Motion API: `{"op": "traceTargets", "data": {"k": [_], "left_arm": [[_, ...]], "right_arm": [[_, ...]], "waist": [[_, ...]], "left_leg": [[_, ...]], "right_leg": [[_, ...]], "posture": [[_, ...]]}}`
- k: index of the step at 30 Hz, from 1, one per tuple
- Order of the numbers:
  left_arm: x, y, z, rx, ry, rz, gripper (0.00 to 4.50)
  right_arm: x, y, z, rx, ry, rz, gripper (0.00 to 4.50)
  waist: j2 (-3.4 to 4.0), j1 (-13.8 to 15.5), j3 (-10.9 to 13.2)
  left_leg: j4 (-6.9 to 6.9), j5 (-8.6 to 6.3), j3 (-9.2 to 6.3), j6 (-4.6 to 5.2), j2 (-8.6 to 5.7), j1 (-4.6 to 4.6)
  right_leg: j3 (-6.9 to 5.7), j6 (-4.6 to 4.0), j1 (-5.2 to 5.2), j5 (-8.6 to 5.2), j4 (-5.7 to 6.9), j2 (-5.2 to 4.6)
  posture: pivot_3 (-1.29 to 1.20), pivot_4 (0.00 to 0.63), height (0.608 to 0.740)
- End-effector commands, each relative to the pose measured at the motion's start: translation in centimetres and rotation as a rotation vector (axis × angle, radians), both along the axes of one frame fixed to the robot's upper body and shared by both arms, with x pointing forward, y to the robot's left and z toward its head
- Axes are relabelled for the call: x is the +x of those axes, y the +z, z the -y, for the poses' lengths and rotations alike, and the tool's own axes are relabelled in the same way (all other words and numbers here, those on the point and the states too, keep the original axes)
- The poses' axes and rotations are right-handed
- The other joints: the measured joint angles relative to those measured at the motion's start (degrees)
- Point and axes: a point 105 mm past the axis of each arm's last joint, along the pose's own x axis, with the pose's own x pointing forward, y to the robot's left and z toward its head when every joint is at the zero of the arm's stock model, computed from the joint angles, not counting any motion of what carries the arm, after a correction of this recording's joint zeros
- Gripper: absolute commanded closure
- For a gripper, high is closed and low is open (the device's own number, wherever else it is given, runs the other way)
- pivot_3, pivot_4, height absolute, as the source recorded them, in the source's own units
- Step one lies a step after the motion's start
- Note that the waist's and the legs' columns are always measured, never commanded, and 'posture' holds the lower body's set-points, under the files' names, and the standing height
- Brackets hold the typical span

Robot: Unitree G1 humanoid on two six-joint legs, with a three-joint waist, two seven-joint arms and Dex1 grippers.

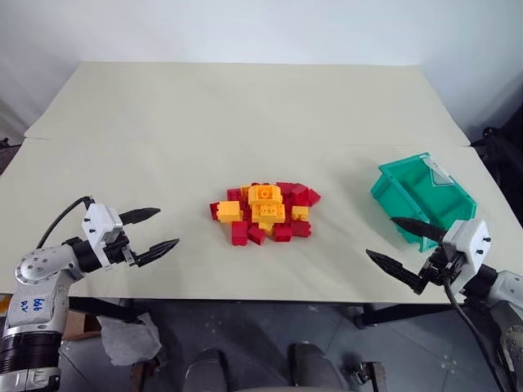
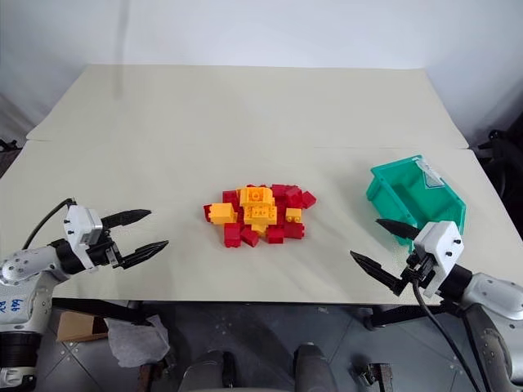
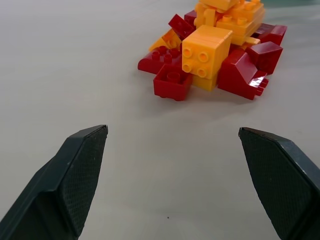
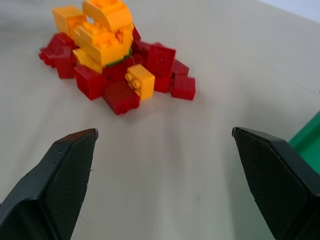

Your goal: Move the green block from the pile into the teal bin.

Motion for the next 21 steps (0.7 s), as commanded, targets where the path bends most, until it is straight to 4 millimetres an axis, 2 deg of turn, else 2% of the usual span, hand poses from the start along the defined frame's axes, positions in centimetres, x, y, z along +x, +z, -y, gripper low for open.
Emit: {"op": "traceTargets", "data": {"k": [1,6,12,17,20,21], "left_arm": [[-0.1,1.3,0.1,-0.001,0.015,0.046,0.04],[-0.4,1.9,0.2,-0.085,0.031,0.053,0.04],[-1.3,1.8,-1.7,-0.134,0.085,0.028,0.04],[-2.3,-0.2,-4.7,-0.120,0.183,-0.045,0.04],[-2.6,-0.6,-4.8,-0.136,0.183,-0.065,0.04],[-2.6,-0.6,-4.5,-0.144,0.173,-0.066,0.22]], "right_arm": [[0.0,1.1,0.3,-0.016,-0.004,0.050,0.00],[0.3,1.0,-0.4,0.026,0.007,0.057,0.00],[0.8,2.0,-3.1,0.122,0.076,0.105,0.00],[0.5,3.1,-5.4,0.148,0.152,0.141,0.00],[0.3,3.0,-5.3,0.139,0.145,0.137,0.00],[0.2,2.8,-5.1,0.124,0.144,0.129,0.00]], "waist": [[0.00,-0.02,0.00],[0.00,-0.19,0.00],[-0.01,-0.25,0.01],[-0.01,-0.33,0.01],[-0.08,-0.20,0.01],[-0.12,-0.01,0.00]], "left_leg": [[0.00,0.00,0.00,0.00,0.00,0.00],[0.00,0.00,0.00,0.00,0.00,0.01],[0.00,0.00,0.00,-0.01,0.03,0.01],[-0.02,-0.01,0.01,-0.01,0.02,0.01],[-0.06,-0.02,0.01,-0.02,0.03,0.00],[-0.05,-0.03,0.01,-0.02,0.02,0.00]], "right_leg": [[0.00,0.00,0.00,0.00,0.00,0.00],[0.00,0.01,0.00,0.00,0.01,0.00],[0.00,0.01,-0.02,0.00,0.05,0.02],[0.00,0.01,-0.04,0.00,0.02,0.01],[-0.02,0.00,-0.04,0.00,0.00,0.00],[-0.02,0.00,-0.04,0.00,-0.01,0.00]], "posture": [[0.00,0.150,0.740],[0.00,0.150,0.740],[0.00,0.150,0.740],[0.00,0.150,0.740],[0.00,0.150,0.740],[0.00,0.150,0.740]]}}
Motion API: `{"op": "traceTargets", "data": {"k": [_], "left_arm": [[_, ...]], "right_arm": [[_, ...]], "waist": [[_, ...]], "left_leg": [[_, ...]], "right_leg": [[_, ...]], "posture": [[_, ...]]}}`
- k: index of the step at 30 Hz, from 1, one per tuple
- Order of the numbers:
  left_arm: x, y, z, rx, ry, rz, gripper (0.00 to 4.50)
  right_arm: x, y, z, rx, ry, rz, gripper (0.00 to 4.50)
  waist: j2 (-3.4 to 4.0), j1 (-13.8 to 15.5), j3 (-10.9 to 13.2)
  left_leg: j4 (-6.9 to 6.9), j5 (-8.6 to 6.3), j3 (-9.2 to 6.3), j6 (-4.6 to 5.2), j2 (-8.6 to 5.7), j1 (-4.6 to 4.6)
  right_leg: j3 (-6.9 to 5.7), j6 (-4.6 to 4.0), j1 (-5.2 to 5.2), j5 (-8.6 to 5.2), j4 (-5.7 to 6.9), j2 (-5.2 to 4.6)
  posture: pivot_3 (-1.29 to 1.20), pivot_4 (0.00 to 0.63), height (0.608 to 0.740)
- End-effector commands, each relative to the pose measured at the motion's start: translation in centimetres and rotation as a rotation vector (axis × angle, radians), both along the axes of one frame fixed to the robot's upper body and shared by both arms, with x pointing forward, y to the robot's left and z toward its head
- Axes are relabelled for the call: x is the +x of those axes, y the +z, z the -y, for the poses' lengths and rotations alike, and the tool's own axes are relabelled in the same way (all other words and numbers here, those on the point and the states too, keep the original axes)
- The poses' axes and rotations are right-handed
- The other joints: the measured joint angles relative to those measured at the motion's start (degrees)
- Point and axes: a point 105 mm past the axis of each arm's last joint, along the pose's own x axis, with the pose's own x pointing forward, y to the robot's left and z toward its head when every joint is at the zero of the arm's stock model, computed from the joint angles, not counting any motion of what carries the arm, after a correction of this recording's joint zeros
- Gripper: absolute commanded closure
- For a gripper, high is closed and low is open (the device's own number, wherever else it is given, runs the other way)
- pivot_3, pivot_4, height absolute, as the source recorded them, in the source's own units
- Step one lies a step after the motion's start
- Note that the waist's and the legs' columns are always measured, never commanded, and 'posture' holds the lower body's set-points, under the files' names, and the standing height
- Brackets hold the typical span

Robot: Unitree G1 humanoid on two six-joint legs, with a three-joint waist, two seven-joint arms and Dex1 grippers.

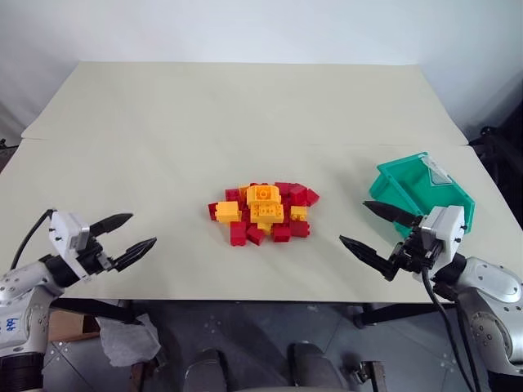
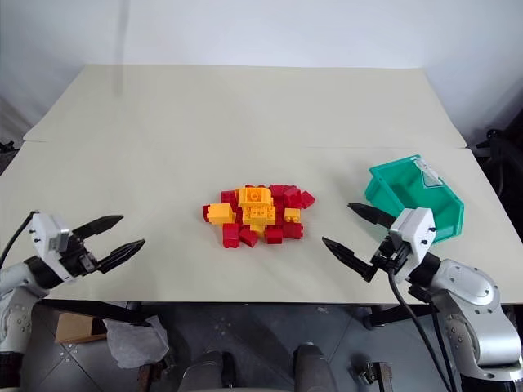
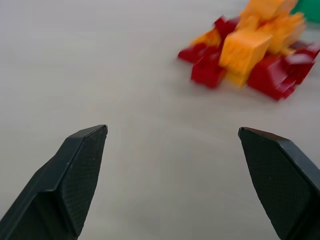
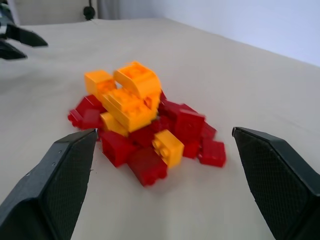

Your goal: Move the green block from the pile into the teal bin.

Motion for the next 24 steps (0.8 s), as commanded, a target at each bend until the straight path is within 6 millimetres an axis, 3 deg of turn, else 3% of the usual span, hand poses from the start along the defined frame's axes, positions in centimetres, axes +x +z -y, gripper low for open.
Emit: {"op": "traceTargets", "data": {"k": [1,7,11,14,18,19,21,24], "left_arm": [[-0.2,1.1,0.1,-0.005,-0.016,0.038,0.45],[0.6,1.6,1.1,0.020,-0.019,0.065,2.05],[1.0,1.9,1.5,0.016,-0.020,0.042,2.05],[0.7,2.2,2.4,-0.003,-0.060,0.049,1.50],[0.2,2.1,3.3,-0.010,-0.108,0.029,0.26],[-0.2,2.1,3.9,-0.020,-0.144,0.027,0.00],[-0.8,2.6,5.0,-0.052,-0.196,0.045,0.00],[-0.9,2.8,5.7,-0.071,-0.215,0.049,0.00]], "right_arm": [[-0.7,0.4,0.2,-0.024,0.002,0.021,0.00],[-1.1,-0.4,0.3,-0.049,0.020,0.002,0.00],[-0.9,-0.7,-0.3,-0.054,0.047,-0.006,0.00],[-0.8,-1.0,-1.1,-0.062,0.076,-0.014,0.00],[-0.4,-0.8,-2.0,-0.042,0.114,-0.022,0.00],[-0.4,-0.9,-2.4,-0.048,0.137,-0.033,0.18],[-0.2,-1.2,-3.5,-0.066,0.172,-0.044,0.58],[0.3,-1.3,-5.0,-0.086,0.204,-0.047,1.57]], "waist": [[-0.09,0.32,-0.04],[-0.17,0.18,-0.06],[-0.17,-0.19,-0.06],[-0.18,-0.20,-0.06],[-0.18,0.04,-0.05],[-0.18,0.03,-0.05],[-0.18,-0.07,-0.05],[-0.19,-0.05,-0.05]], "left_leg": [[0.00,-0.01,0.00,0.01,-0.01,-0.01],[0.02,-0.08,0.00,0.04,-0.03,-0.01],[0.04,-0.07,0.02,0.02,0.00,0.02],[0.03,-0.07,0.02,0.03,0.00,0.01],[0.05,-0.07,0.03,0.03,-0.01,0.01],[0.05,-0.07,0.03,0.03,-0.01,0.00],[0.05,-0.08,0.03,0.02,-0.01,0.01],[0.07,-0.08,0.04,0.01,0.01,0.01]], "right_leg": [[0.00,0.00,0.01,0.00,-0.02,-0.01],[-0.03,0.00,0.03,0.00,-0.04,-0.04],[-0.02,0.00,0.02,0.00,-0.01,-0.02],[-0.02,0.00,0.01,0.00,-0.01,-0.02],[-0.02,0.00,0.02,0.00,0.00,-0.03],[-0.02,0.00,0.01,0.00,-0.01,-0.03],[-0.02,0.00,0.01,0.00,-0.01,-0.03],[-0.02,0.00,0.01,0.00,0.00,-0.02]], "posture": [[0.00,0.150,0.740],[0.00,0.150,0.740],[0.00,0.150,0.740],[0.00,0.150,0.740],[0.00,0.150,0.740],[0.00,0.150,0.740],[0.00,0.150,0.740],[0.00,0.150,0.740]]}}
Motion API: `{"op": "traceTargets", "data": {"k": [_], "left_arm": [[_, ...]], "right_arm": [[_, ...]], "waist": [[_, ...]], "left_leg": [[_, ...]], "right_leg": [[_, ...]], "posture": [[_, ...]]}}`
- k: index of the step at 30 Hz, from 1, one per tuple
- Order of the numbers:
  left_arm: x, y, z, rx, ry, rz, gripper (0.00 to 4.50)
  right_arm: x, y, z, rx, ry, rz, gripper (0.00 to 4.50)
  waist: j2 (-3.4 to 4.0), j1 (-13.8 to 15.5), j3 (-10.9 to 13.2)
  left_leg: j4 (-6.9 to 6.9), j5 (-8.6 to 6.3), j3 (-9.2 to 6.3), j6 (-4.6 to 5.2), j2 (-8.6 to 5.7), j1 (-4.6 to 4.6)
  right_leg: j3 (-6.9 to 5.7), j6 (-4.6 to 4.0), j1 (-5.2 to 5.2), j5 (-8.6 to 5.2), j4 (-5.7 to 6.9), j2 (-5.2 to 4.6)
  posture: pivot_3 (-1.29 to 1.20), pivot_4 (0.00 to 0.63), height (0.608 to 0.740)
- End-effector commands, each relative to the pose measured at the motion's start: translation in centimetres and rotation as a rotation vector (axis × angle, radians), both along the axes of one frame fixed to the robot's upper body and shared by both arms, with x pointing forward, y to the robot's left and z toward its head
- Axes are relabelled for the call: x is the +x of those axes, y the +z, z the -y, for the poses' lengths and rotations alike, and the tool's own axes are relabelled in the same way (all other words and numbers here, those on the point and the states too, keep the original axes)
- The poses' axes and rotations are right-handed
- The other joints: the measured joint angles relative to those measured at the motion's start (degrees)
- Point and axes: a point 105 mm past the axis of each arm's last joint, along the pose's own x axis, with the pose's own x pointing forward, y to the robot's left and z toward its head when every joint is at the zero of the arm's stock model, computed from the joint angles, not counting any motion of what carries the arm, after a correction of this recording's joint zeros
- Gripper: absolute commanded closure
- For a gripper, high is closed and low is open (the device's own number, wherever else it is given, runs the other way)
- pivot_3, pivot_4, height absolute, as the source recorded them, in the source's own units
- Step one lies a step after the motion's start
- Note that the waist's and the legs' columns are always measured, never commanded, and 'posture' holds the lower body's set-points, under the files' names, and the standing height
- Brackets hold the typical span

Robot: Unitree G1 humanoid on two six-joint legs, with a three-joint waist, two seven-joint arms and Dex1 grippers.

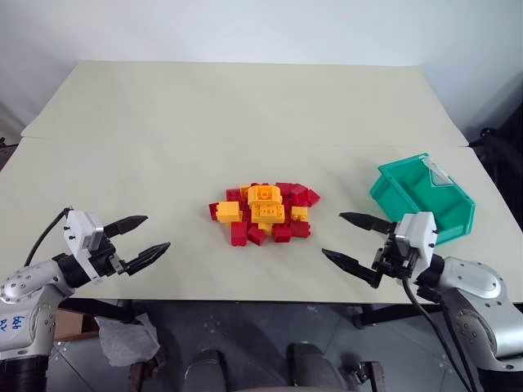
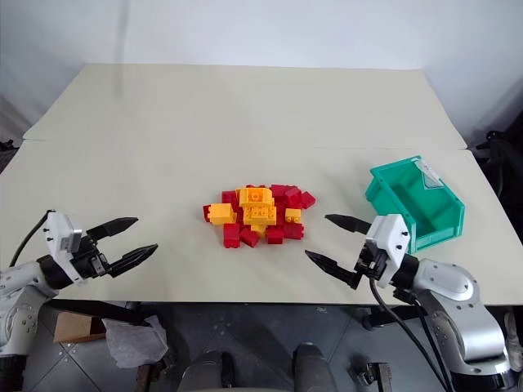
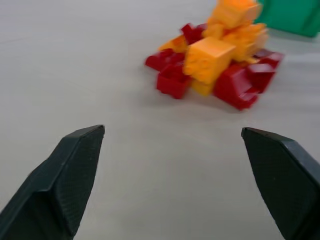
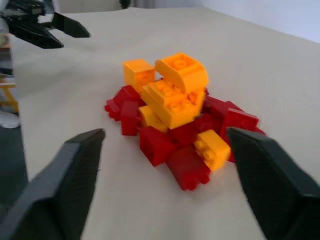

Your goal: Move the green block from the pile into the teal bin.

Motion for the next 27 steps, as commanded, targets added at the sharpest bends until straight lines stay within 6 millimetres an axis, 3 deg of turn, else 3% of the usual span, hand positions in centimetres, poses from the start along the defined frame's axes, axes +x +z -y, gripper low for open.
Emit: {"op": "traceTargets", "data": {"k": [1,4,6,9,17,24,27], "left_arm": [[-0.5,1.0,0.9,-0.017,-0.042,0.032,0.00],[-0.9,0.8,0.9,-0.020,-0.049,0.020,0.00],[-1.1,0.6,0.8,-0.020,-0.046,0.016,0.00],[-1.4,0.4,0.6,-0.015,-0.035,0.013,0.00],[-1.3,0.1,1.5,-0.029,-0.045,0.017,0.00],[-1.1,0.7,3.2,-0.042,-0.108,0.064,0.00],[-0.9,0.9,3.9,-0.049,-0.135,0.071,0.00]], "right_arm": [[0.4,0.2,-1.8,-0.011,0.040,0.007,1.92],[0.6,0.0,-4.0,-0.031,0.099,-0.008,2.82],[0.8,-0.2,-5.3,-0.056,0.135,-0.021,3.68],[0.6,-0.8,-7.7,-0.088,0.212,-0.081,4.47],[6.0,-0.8,-10.5,-0.136,0.072,-0.049,4.47],[11.6,-0.8,-9.5,-0.234,-0.109,0.076,4.47],[13.6,0.1,-9.1,-0.219,-0.175,0.125,4.47]], "waist": [[0.00,-0.06,0.00],[0.00,-0.24,0.00],[0.00,-0.33,0.00],[0.00,-0.31,0.00],[-0.02,-1.30,-0.01],[-0.01,-1.76,0.00],[-0.01,-2.37,-0.01]], "left_leg": [[0.02,0.00,0.00,0.00,0.00,0.00],[0.03,0.00,0.00,0.00,0.00,0.00],[0.01,0.00,0.00,0.00,0.00,-0.01],[0.01,-0.01,0.00,-0.01,0.00,-0.02],[0.04,-0.01,0.04,0.00,0.02,-0.05],[0.02,-0.01,0.07,-0.01,0.04,-0.06],[0.06,-0.01,0.09,-0.01,0.06,-0.05]], "right_leg": [[0.00,0.00,0.00,0.00,0.01,0.00],[0.01,0.00,-0.01,0.00,0.01,0.00],[0.01,0.00,-0.04,0.00,0.01,0.00],[0.00,0.00,-0.05,0.00,0.01,0.00],[-0.02,-0.02,-0.07,0.00,0.03,-0.02],[-0.07,-0.01,-0.13,0.00,0.09,-0.01],[-0.08,-0.01,-0.12,0.01,0.14,-0.01]], "posture": [[0.00,0.150,0.740],[0.00,0.150,0.740],[0.00,0.150,0.740],[0.00,0.150,0.740],[0.00,0.150,0.740],[0.00,0.150,0.740],[0.00,0.150,0.740]]}}
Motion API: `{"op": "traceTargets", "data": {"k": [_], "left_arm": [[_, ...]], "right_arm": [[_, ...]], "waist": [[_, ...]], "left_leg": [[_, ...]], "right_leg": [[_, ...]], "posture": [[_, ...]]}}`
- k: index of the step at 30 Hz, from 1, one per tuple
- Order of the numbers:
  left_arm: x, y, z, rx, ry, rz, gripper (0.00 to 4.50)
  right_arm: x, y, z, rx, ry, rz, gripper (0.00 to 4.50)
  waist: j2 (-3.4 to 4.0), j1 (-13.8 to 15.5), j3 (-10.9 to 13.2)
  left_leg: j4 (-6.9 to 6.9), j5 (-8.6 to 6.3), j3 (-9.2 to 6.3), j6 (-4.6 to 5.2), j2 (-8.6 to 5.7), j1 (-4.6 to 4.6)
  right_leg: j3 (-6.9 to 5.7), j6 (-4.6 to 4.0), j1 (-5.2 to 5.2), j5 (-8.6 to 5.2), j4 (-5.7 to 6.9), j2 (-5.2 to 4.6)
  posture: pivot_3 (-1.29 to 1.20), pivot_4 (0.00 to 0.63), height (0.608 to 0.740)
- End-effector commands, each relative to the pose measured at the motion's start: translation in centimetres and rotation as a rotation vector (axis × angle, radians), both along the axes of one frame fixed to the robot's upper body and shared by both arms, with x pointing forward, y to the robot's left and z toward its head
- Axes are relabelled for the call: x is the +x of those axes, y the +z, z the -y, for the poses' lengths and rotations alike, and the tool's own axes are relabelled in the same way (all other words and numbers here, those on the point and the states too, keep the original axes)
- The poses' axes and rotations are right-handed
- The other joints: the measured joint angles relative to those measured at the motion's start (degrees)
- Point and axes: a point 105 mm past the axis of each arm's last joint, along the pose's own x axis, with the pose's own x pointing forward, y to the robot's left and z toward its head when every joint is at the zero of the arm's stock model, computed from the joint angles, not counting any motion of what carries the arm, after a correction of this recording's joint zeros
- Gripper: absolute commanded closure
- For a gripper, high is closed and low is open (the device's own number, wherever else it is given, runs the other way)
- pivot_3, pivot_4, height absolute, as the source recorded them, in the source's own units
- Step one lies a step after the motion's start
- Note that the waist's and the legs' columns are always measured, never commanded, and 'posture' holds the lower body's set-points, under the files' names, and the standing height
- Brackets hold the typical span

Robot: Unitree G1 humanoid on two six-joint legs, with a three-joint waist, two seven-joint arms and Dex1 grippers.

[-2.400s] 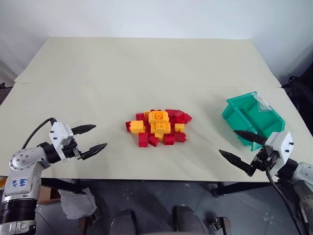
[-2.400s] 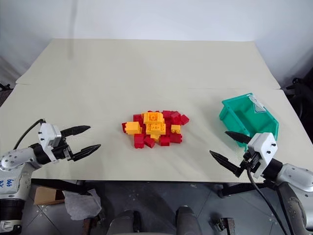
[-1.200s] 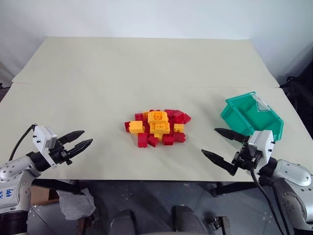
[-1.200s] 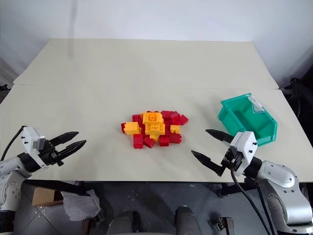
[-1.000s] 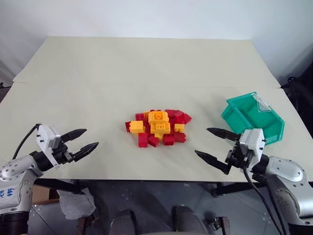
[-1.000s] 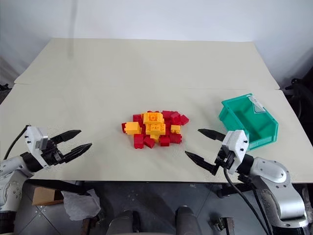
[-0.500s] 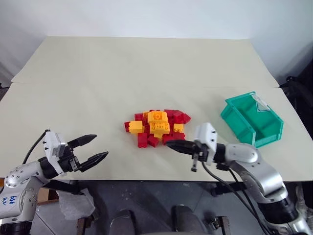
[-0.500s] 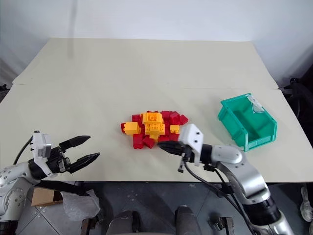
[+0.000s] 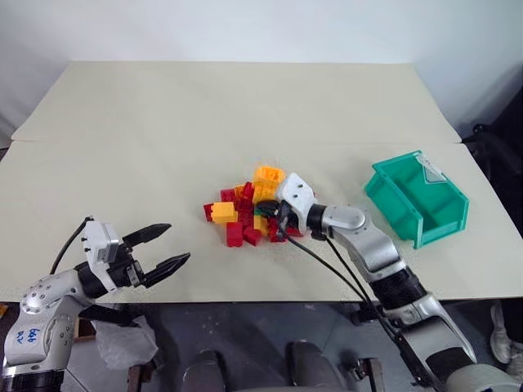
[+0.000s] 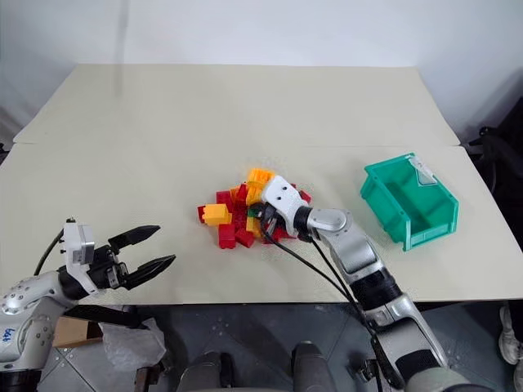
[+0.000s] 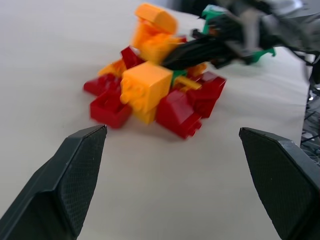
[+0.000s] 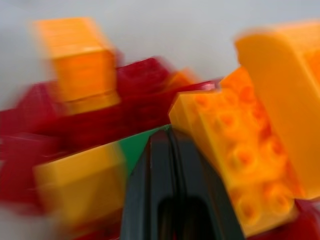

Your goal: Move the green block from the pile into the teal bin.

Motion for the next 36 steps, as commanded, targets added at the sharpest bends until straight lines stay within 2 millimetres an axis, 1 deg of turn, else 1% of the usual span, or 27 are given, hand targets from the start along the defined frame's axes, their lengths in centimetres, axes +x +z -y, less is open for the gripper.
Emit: {"op": "traceTargets", "data": {"k": [1,4,5,7,9,12,15,20,24,29,31,33,36], "left_arm": [[0.1,1.0,1.3,-0.005,-0.052,0.053,0.00],[0.4,1.0,1.4,-0.008,-0.054,0.055,0.00],[0.4,1.0,1.4,-0.008,-0.054,0.054,0.00],[0.3,0.9,1.2,-0.011,-0.052,0.047,0.00],[0.3,0.7,0.9,-0.008,-0.046,0.041,0.00],[0.2,0.6,0.6,-0.007,-0.040,0.037,0.00],[0.1,0.4,0.5,-0.005,-0.038,0.033,0.00],[0.0,0.4,0.4,-0.003,-0.036,0.033,0.00],[0.0,0.3,0.1,0.001,-0.034,0.031,0.00],[0.0,0.1,-0.2,0.005,-0.027,0.027,0.00],[0.0,0.1,-0.3,0.006,-0.024,0.025,0.00],[0.0,0.0,-0.3,0.007,-0.024,0.024,0.00],[0.0,0.1,-0.4,0.005,-0.023,0.026,0.00]], "right_arm": [[2.0,1.6,0.5,0.035,-0.056,0.093,4.47],[2.0,1.7,-0.3,0.047,-0.018,0.088,4.47],[1.3,1.6,-1.1,0.045,0.027,0.071,4.47],[-1.0,1.3,-2.8,0.028,0.149,0.058,4.47],[-2.7,1.2,-3.8,0.024,0.220,0.050,4.47],[-4.2,0.5,-4.0,-0.015,0.257,0.041,4.47],[-5.0,-0.7,-3.5,-0.076,0.277,0.015,4.47],[-5.4,-1.9,-0.1,-0.129,0.242,-0.046,4.47],[-5.6,-1.9,3.9,-0.176,0.194,-0.075,4.47],[-5.9,-2.0,7.3,-0.200,0.126,-0.095,4.47],[-6.0,-1.7,8.3,-0.198,0.104,-0.090,4.47],[-6.2,-1.2,8.7,-0.182,0.099,-0.091,4.47],[-6.3,0.2,9.6,-0.119,0.069,-0.074,4.47]], "waist": [[0.01,-0.47,0.01],[0.01,-1.24,0.01],[0.01,-1.55,0.01],[0.02,-2.15,0.01],[0.02,-2.46,0.01],[0.03,-2.57,0.02],[0.03,-2.29,0.02],[0.02,-1.66,0.01],[0.01,-0.79,0.01],[-0.03,-0.60,0.00],[-0.03,-0.72,0.00],[-0.03,-0.68,0.00],[-0.03,-0.69,0.01]], "left_leg": [[0.01,0.00,0.00,0.00,0.00,-0.01],[-0.01,0.01,0.00,-0.01,0.01,0.00],[-0.03,0.01,0.00,-0.02,0.02,0.00],[-0.09,0.01,0.00,-0.03,0.03,-0.01],[-0.18,0.01,-0.03,-0.08,0.08,0.00],[-0.18,-0.01,-0.04,-0.15,0.14,-0.01],[-0.10,-0.02,-0.05,-0.15,0.14,-0.02],[-0.06,-0.03,-0.09,-0.13,0.13,-0.01],[-0.06,-0.05,-0.09,-0.11,0.13,0.01],[-0.09,-0.07,-0.08,-0.10,0.12,0.00],[-0.10,-0.07,-0.07,-0.11,0.13,0.02],[-0.09,-0.07,-0.06,-0.11,0.13,0.02],[-0.09,-0.07,-0.06,-0.11,0.13,0.01]], "right_leg": [[0.00,0.00,-0.01,0.00,0.00,0.00],[-0.01,0.02,-0.01,0.01,0.04,0.00],[-0.02,0.03,-0.02,0.01,0.04,0.00],[-0.06,0.05,-0.07,0.02,0.07,0.00],[-0.20,0.07,-0.11,0.03,0.12,0.00],[-0.36,0.07,-0.18,0.03,0.22,0.00],[-0.39,0.06,-0.17,0.03,0.24,-0.02],[-0.45,0.06,-0.01,0.03,0.07,-0.05],[-0.47,0.05,0.05,0.03,-0.06,-0.05],[-0.48,0.05,0.07,0.02,-0.17,-0.06],[-0.48,0.05,0.06,0.02,-0.16,-0.04],[-0.48,0.05,0.06,0.02,-0.16,-0.05],[-0.48,0.05,0.05,0.02,-0.16,-0.05]], "posture": [[0.00,0.150,0.740],[0.00,0.150,0.740],[0.00,0.150,0.740],[0.00,0.150,0.740],[0.00,0.150,0.740],[0.00,0.150,0.740],[0.00,0.150,0.740],[0.00,0.150,0.740],[0.00,0.150,0.740],[0.00,0.150,0.740],[0.00,0.150,0.740],[0.00,0.150,0.740],[0.00,0.150,0.740]]}}
